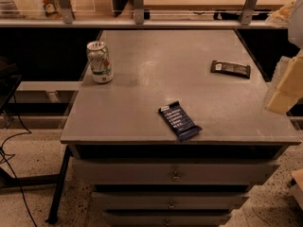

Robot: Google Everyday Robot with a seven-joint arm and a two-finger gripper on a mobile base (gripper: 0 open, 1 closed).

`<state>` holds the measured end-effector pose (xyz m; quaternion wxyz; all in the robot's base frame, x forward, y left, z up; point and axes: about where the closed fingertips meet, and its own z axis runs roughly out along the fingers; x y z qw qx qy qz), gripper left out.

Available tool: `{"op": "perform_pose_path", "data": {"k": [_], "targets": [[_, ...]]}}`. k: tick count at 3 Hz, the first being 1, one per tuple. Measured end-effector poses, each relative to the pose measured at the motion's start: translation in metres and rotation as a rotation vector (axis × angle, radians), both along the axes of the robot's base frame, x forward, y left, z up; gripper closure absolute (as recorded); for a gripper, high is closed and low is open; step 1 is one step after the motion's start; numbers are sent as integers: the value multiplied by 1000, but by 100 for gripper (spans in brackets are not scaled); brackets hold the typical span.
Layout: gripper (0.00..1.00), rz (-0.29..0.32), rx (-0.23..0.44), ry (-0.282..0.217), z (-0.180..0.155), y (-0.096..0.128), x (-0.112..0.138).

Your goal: Move rxbar blueberry near 7up can

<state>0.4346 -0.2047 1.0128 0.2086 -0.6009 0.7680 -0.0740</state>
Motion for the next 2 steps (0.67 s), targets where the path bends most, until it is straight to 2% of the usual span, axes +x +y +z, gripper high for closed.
{"op": "perform_pose_path", "data": {"k": [2], "targets": [[0, -12, 9, -2, -1, 2, 3]]}}
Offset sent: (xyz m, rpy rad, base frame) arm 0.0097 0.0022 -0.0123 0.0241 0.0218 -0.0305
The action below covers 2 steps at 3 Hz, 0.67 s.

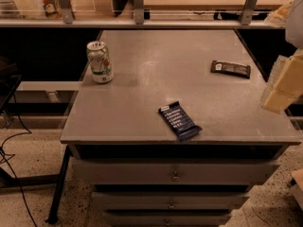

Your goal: Move rxbar blueberry near 7up can

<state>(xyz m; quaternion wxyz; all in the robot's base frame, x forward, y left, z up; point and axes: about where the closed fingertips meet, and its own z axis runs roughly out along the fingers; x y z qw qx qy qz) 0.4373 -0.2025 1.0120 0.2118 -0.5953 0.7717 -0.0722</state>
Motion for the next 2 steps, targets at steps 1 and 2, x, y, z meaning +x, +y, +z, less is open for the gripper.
{"op": "perform_pose_path", "data": {"k": [1, 2], "targets": [[0, -15, -1, 25, -12, 10, 7], [0, -37, -14, 89, -35, 26, 12]]}}
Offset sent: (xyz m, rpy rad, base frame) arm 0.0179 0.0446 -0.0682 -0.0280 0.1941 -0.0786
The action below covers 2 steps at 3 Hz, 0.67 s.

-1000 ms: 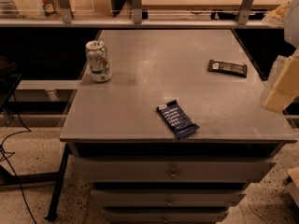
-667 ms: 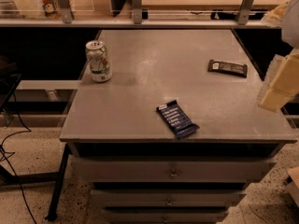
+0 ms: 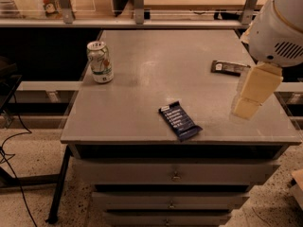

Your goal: Move rxbar blueberry near 7up can

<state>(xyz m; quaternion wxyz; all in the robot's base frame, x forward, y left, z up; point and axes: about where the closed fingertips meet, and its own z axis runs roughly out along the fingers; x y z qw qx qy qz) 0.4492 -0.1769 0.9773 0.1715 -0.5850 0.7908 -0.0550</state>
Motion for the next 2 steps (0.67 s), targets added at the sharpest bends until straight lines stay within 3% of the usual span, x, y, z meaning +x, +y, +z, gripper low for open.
{"op": "perform_pose_path", "data": {"k": [2], "targets": [[0, -74, -4, 152, -64, 34, 13]]}}
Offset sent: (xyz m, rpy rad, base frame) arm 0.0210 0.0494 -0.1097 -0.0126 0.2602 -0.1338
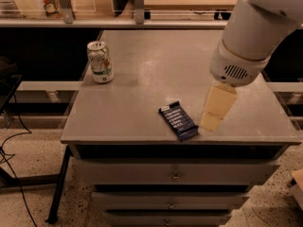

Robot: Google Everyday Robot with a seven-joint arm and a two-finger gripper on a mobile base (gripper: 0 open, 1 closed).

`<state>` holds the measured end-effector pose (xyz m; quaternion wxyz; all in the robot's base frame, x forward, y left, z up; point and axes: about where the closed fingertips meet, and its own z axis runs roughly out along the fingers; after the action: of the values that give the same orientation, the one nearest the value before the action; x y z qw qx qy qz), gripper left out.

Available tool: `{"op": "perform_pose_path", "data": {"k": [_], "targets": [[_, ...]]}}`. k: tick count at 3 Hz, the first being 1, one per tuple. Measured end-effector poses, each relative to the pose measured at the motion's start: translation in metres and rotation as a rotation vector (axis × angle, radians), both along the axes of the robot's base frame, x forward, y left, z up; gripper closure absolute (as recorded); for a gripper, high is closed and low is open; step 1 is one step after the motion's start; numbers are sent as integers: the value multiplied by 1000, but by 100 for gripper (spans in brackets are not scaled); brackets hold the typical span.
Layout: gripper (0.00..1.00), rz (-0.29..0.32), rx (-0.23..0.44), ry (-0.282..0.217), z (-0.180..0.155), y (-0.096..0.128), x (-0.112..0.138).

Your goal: Move rxbar blueberry near 7up can

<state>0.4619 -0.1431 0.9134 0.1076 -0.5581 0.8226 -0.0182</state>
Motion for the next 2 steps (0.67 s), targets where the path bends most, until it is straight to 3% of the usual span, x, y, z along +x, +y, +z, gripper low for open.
{"op": "perform_pose_path", "data": {"k": [2], "targets": [[0, -71, 0, 79, -57, 10, 19]]}}
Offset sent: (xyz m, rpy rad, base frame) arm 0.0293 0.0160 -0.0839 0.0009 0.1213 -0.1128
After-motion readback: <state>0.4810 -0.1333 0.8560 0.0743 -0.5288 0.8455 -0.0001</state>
